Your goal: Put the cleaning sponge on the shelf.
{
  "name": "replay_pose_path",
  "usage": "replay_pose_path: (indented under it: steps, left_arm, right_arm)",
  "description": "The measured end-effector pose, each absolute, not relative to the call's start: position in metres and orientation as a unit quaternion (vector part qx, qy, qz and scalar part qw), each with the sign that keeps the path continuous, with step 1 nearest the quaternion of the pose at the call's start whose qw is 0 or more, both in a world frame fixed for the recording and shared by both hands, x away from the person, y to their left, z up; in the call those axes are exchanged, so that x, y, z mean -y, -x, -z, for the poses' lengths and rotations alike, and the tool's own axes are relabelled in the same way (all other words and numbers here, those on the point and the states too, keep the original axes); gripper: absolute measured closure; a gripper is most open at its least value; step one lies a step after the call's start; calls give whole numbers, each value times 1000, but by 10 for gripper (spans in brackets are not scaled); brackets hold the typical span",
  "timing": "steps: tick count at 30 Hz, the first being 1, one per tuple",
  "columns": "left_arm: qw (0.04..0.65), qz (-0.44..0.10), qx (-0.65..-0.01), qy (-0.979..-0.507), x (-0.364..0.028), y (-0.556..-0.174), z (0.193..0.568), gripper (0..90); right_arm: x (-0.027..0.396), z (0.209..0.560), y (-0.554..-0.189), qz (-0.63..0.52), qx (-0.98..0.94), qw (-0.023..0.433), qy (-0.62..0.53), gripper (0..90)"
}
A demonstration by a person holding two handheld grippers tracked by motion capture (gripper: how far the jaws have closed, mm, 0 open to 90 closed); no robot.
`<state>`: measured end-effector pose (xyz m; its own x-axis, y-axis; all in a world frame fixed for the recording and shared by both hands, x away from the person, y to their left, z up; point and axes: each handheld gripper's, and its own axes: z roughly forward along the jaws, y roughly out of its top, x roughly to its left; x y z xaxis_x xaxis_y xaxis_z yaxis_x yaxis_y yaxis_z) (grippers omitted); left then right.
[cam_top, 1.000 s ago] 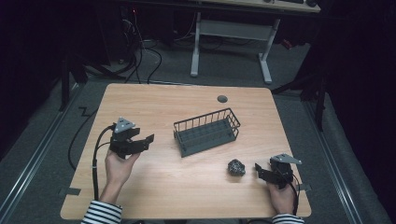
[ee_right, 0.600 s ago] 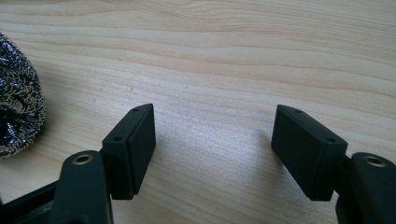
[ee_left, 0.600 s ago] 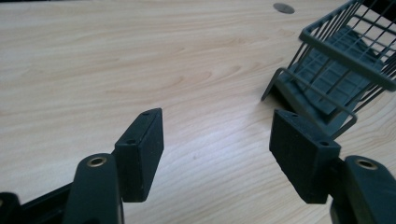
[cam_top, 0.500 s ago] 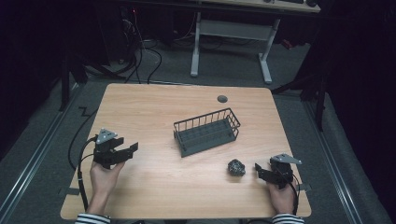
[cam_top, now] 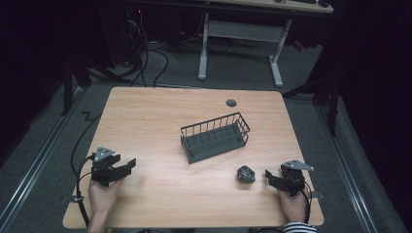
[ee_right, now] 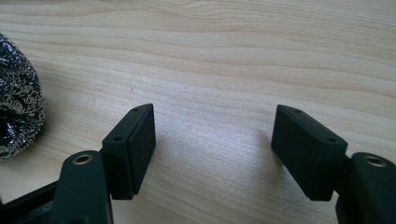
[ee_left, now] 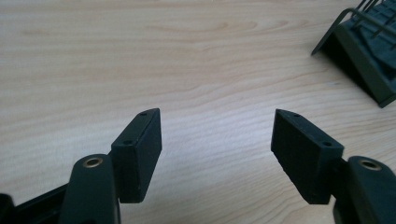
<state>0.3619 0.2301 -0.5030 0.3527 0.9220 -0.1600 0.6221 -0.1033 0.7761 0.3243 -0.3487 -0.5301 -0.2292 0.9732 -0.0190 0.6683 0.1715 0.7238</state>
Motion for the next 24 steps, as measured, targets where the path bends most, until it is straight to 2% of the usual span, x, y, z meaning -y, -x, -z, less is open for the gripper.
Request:
replay_pose_path:
  steps: [11, 18, 24]
  left_arm:
    - [377, -193, -557, -714, -236, -356, 532, 333]
    - [369, -206, -557, -715, -235, -355, 537, 332]
    - [331, -240, -541, -735, -224, -354, 537, 320]
  right_arm:
    - [349, 530, -324, -303, -723, 250, -568, 310]
    - [348, 530, -325, -304, -723, 250, -568, 310]
    - [348, 530, -325, -304, -722, 250, -569, 311]
